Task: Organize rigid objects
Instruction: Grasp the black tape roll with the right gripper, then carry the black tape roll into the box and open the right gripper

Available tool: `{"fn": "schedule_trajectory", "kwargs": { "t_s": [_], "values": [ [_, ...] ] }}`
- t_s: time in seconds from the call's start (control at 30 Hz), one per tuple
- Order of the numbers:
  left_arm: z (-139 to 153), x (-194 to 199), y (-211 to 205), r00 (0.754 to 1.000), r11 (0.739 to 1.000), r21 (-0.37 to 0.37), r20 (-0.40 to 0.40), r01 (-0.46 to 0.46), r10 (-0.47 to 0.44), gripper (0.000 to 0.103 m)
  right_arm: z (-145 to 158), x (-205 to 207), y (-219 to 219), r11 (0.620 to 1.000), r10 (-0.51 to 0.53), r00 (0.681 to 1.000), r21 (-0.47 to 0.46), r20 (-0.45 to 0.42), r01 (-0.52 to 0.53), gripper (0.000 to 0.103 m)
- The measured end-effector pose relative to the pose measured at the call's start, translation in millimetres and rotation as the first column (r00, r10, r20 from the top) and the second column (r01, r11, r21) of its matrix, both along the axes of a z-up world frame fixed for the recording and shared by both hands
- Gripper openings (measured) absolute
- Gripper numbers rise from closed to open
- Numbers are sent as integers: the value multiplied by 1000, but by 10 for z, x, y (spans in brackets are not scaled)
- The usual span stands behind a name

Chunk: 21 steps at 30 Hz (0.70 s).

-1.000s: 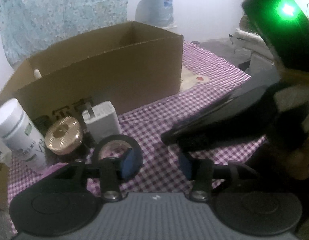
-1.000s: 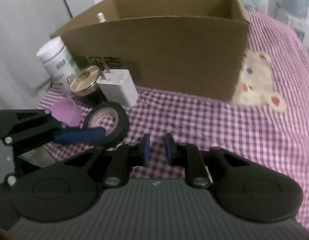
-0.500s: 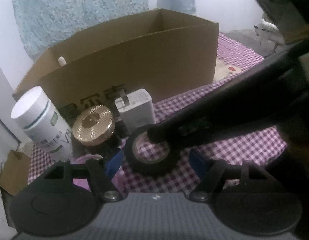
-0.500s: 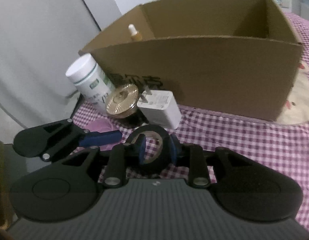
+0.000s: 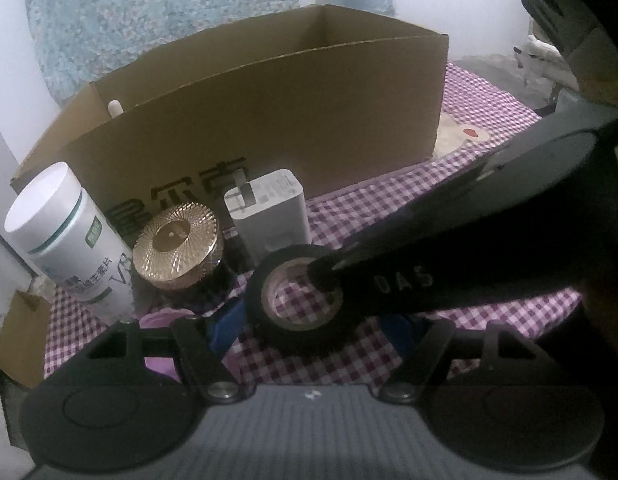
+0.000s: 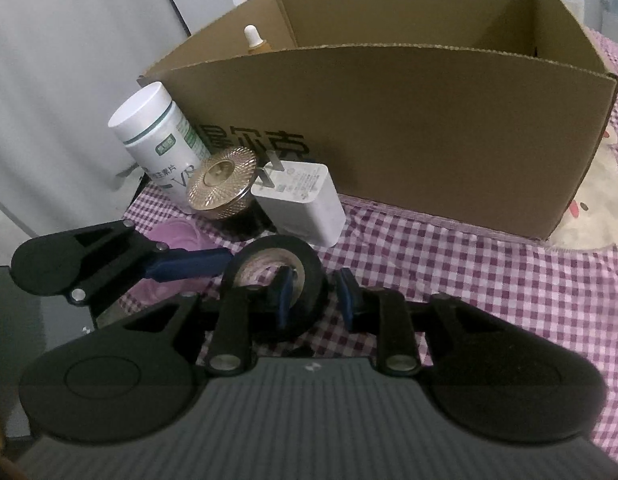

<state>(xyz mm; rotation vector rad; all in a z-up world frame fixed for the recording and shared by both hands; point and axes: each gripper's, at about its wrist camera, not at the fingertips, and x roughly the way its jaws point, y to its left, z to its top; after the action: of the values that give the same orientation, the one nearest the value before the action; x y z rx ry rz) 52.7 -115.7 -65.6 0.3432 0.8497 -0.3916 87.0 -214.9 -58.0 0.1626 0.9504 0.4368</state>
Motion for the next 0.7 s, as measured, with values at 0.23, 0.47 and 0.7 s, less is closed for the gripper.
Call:
{"fn": "schedule_trajectory", "kwargs": {
  "t_s": [0.23,0.47,0.7],
  "values": [
    [-13,40,7,1000,1000,-19,7,-19,19,67,-22,17,-1,1000,-5,1000,17,1,5,17],
    [144,-68,-32,999,999,-40,45,-3,5,67,143,-118,-63,999,-38,999,6,34,37,17],
    [823,-74,15,981,998,-67,193,9,4,67,827,-217,-42,999,-16,975,-29,220,23,17]
  ]
}}
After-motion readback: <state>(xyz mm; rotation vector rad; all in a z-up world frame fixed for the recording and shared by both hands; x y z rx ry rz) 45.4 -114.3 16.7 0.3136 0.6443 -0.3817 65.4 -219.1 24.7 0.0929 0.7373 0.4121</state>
